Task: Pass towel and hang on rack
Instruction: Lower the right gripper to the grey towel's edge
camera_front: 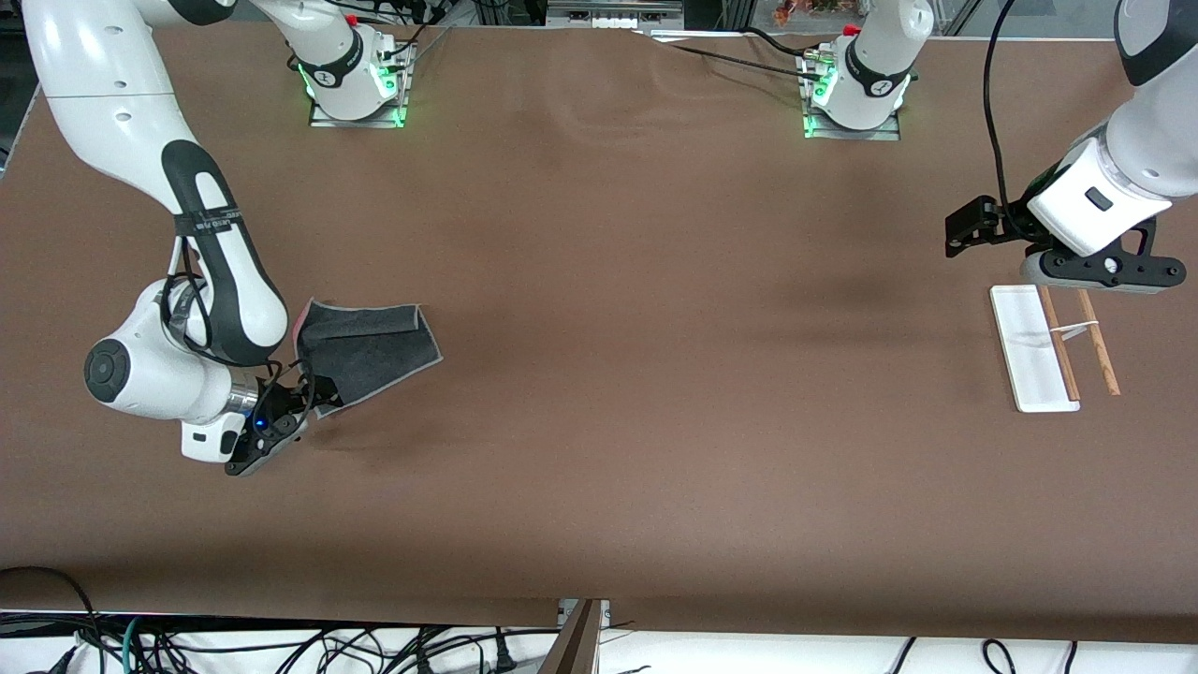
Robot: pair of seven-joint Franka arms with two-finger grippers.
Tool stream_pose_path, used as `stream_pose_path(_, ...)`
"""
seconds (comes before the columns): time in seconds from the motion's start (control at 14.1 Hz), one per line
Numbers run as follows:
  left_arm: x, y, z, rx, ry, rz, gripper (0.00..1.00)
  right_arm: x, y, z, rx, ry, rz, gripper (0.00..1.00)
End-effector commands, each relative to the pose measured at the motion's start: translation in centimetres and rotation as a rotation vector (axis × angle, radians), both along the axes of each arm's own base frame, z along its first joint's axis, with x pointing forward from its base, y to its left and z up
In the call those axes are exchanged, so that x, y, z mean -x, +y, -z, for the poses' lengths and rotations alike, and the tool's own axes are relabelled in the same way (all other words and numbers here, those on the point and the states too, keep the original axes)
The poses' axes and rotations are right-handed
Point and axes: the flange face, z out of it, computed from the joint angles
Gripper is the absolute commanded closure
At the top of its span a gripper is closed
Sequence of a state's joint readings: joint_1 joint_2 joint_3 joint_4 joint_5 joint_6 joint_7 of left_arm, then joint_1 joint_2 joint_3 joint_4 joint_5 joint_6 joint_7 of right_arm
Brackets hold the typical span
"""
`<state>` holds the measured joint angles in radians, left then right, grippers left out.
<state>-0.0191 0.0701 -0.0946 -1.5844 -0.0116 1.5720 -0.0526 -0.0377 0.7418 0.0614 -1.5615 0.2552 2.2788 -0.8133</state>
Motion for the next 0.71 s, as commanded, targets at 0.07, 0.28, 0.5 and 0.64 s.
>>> stream_pose_path(0.07, -0.3, 0.1, -0.6, -0.018, -0.008, 0.009, 0.00, -0.5, -0.8, 0.0, -0.033, -0.020, -0.016, 0.06)
stream_pose_path(0.28, -0.3, 0.1, -0.6, -0.018, -0.008, 0.009, 0.00, -0.2, -0.6, 0.6, -0.040, -0.011, -0.010, 0.15)
stream_pose_path(0.5, -0.3, 0.2, -0.6, -0.018, -0.008, 0.009, 0.00, 0.2, -0.5, 1.3, -0.046, 0.004, -0.008, 0.27)
stream_pose_path(0.64, -0.3, 0.2, -0.6, -0.018, -0.006, 0.009, 0.00, 0.4, -0.5, 1.6, -0.047, 0.011, -0.007, 0.36)
